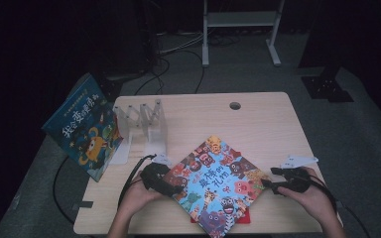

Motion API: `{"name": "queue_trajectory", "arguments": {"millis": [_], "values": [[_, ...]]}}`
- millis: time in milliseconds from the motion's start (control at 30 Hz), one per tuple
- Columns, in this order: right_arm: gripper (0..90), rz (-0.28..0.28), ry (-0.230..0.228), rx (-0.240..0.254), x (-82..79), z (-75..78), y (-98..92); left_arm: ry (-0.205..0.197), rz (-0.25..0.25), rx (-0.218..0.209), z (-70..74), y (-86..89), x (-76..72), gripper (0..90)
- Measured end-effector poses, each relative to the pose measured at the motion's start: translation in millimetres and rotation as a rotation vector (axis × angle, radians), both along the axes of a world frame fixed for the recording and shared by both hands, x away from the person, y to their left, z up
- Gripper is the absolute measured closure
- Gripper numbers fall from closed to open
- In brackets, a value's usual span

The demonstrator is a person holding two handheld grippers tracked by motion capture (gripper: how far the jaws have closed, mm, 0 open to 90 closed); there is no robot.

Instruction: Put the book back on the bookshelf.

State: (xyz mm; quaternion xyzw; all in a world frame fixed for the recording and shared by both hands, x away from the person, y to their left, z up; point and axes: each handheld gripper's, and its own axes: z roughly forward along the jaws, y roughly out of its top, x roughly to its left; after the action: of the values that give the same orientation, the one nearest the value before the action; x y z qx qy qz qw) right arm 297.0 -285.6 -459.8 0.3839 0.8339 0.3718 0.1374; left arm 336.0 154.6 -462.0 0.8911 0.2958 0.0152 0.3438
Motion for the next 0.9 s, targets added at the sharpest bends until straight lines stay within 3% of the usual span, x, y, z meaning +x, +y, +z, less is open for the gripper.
{"name": "queue_trajectory", "arguments": {"millis": [200, 433, 567, 900], "values": [[35.9, 0.002, 0.020, 0.003, -9.9, -10.2, -4.2, 0.006, 0.007, -0.004, -0.2, 0.1, -0.4, 7.2], [36.6, 0.017, 0.032, 0.023, -7.2, -14.8, -4.0, 0.018, 0.009, -0.011, -0.8, 1.6, -0.8, 7.0], [38.0, 0.015, 0.022, 0.027, -1.1, -15.2, -0.5, 0.021, 0.000, -0.004, -0.9, 4.1, 0.4, 6.3], [38.3, 0.037, 0.011, -0.005, 25.4, -12.0, 18.8, 0.056, 0.028, -0.036, -4.7, 14.1, 3.6, 4.9]]}}
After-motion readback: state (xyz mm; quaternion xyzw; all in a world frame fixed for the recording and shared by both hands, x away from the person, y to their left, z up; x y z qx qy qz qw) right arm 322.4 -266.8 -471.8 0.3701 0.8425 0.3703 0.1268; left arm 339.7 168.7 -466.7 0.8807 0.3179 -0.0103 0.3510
